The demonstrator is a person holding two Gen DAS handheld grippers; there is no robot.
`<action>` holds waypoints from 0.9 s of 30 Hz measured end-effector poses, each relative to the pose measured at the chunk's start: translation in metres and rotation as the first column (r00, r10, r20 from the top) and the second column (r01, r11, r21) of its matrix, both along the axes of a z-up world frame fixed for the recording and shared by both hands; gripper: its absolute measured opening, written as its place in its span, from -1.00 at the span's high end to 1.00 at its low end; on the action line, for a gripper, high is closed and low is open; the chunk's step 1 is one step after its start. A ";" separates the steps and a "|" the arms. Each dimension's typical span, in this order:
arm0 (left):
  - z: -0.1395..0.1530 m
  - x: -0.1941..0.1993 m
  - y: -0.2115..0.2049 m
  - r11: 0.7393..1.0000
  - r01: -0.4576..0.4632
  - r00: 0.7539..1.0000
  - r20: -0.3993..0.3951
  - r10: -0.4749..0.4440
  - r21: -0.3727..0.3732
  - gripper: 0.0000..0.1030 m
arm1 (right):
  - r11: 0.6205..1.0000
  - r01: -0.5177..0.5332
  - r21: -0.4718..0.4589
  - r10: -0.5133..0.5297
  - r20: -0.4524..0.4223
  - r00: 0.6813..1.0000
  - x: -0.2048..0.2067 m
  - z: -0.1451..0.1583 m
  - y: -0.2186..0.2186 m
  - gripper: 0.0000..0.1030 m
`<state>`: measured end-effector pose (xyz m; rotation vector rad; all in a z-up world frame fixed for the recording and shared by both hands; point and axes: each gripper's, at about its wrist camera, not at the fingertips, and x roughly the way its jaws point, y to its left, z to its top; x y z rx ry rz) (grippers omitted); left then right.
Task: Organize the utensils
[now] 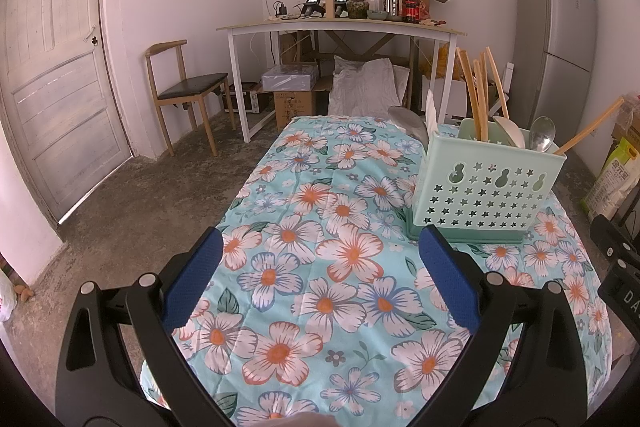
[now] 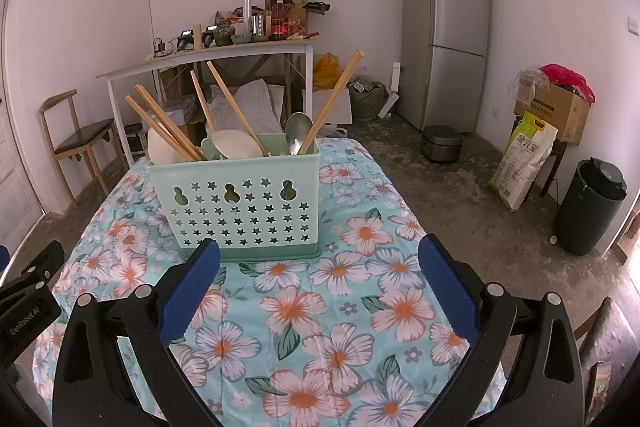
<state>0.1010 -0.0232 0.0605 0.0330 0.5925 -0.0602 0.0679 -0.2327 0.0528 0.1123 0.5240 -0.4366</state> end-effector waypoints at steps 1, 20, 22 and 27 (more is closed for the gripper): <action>0.000 0.000 0.000 1.000 0.000 1.000 0.000 0.000 0.000 -0.84 | 1.000 0.000 0.000 0.000 0.001 1.000 0.000 0.000 0.000 -0.87; 0.000 0.000 0.000 1.000 0.001 1.000 0.001 -0.001 0.001 -0.84 | 1.000 -0.001 0.003 0.001 0.000 1.000 0.001 0.000 0.001 -0.87; 0.000 0.000 0.000 1.000 0.001 1.000 -0.001 -0.001 0.001 -0.84 | 1.000 0.000 0.002 0.000 -0.001 1.000 0.000 0.000 0.000 -0.87; 0.001 -0.001 0.000 1.000 -0.001 1.000 0.000 0.001 0.000 -0.84 | 1.000 -0.001 0.003 0.001 0.000 1.000 0.000 0.000 0.000 -0.87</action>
